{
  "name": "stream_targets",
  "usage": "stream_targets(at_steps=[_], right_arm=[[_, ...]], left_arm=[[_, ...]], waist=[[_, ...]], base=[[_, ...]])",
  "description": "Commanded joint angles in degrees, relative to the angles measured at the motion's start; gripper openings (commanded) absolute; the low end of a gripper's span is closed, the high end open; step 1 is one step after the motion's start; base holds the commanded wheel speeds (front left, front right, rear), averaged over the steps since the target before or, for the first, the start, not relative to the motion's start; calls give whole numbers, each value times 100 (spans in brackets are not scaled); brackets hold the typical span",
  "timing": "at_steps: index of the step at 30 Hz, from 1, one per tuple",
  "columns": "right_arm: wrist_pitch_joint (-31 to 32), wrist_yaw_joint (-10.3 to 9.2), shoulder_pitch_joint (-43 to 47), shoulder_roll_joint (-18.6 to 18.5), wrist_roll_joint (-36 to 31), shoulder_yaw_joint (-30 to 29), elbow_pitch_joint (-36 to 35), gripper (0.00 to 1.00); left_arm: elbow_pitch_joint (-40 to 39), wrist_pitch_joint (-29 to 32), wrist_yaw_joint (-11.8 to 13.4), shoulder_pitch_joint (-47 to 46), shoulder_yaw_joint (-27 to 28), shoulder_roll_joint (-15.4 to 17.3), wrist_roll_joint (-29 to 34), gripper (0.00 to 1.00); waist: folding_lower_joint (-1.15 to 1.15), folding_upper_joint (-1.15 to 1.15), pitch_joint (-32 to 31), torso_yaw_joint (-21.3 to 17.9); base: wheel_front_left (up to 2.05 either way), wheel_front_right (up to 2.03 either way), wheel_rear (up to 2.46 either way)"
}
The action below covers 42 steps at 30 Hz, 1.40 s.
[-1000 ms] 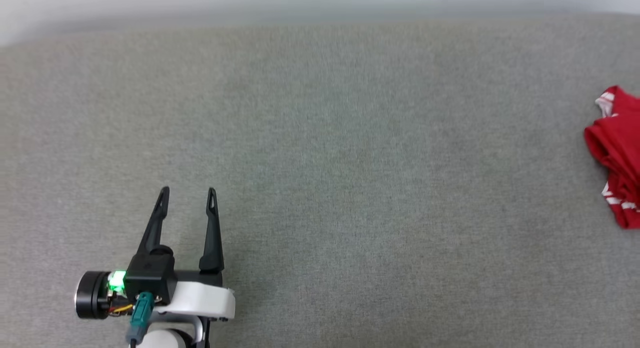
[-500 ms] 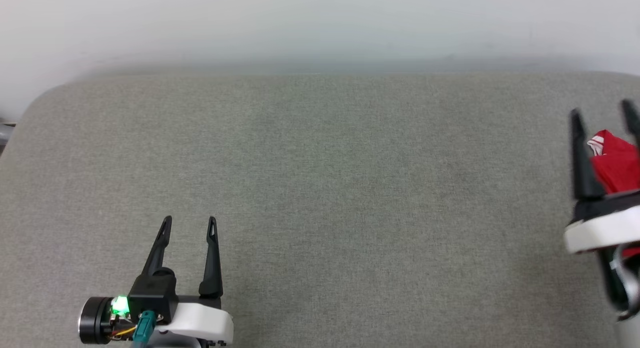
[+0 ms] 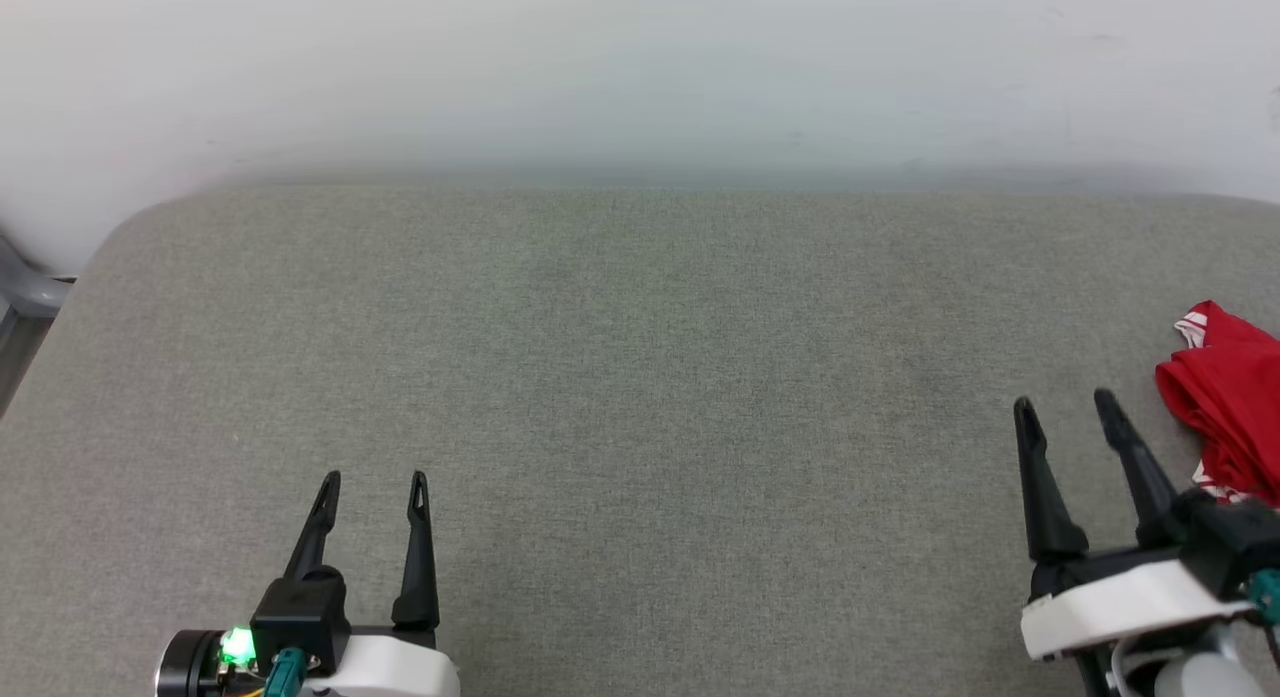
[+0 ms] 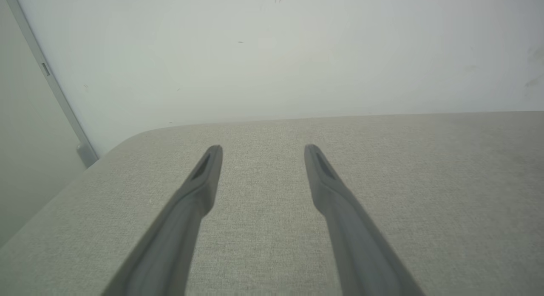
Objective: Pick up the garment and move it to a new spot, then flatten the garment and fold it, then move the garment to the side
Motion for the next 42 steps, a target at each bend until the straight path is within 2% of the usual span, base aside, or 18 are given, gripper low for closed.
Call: stream_targets(at_steps=[1,14,25,37,38,42], right_arm=[[-41,-7,195,91,-17,-38,22,100],[-81,-7,1030,366,-176,-328,-351,100],[-1,-7,1331,439,-299,-414,-679,100],[68,-6,1381,453,-302,-448,-689,100],[70,-6,1381,452,-281,-439,-686,0],[80,0,1307,426,-285,-417,-476,0]], left_arm=[[11,-12,-36,90,3,0,-34,100],[49,-12,-256,294,-23,-31,-96,100],[25,-12,-302,409,-21,-71,-80,100],[63,-12,-295,424,-6,-84,-26,100],[58,-12,-295,422,-4,-86,-29,0],[260,4,-315,424,-14,-65,-49,0]], waist=[[1,0,-37,-3],[1,0,-265,3],[1,0,-337,4],[1,0,-337,19],[1,0,-336,20],[2,0,-337,19]], base=[[0,0,0],[0,0,0],[0,0,0],[0,0,0],[0,0,0],[0,0,0]])
